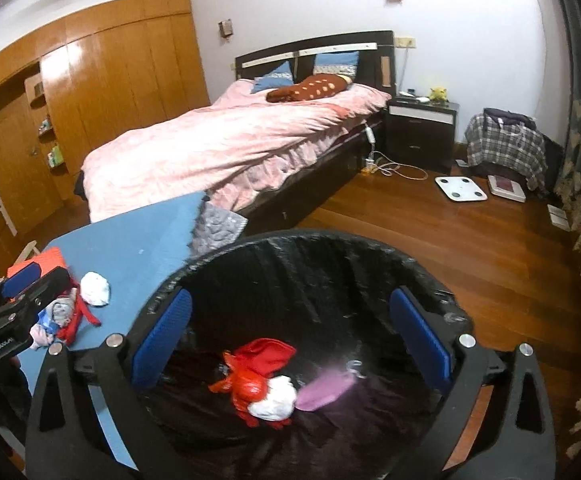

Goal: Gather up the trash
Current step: 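Move the left tool back to the pile and grasp the pink sock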

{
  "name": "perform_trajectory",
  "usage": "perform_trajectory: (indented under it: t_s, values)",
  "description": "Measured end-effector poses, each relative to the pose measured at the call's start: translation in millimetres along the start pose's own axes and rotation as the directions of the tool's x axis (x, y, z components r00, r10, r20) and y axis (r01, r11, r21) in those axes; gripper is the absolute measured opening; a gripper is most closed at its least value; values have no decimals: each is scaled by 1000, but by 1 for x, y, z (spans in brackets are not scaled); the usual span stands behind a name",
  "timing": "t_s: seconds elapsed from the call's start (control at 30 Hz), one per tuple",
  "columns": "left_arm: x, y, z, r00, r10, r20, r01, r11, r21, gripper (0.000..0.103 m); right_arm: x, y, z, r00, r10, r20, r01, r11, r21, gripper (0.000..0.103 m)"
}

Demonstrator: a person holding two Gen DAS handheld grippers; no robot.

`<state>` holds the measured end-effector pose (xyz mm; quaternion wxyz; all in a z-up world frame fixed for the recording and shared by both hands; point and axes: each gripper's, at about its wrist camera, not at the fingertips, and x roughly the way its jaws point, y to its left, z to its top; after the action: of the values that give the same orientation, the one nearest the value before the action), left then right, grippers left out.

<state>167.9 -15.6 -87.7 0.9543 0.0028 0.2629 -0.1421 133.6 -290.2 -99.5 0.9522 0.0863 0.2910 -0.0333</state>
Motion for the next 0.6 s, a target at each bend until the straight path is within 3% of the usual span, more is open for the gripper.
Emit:
perform_trajectory:
  t_s: [0.23, 0.6]
  values:
    - [-14, 54, -14, 991, 131, -6, -131, 991, -25, 93, 13, 52, 4, 996, 91, -4, -91, 995, -45, 97]
    - [-25, 133, -51, 955, 286, -82, -292, 955, -61, 92, 34, 146, -2, 970, 240, -40, -243, 959, -148, 97]
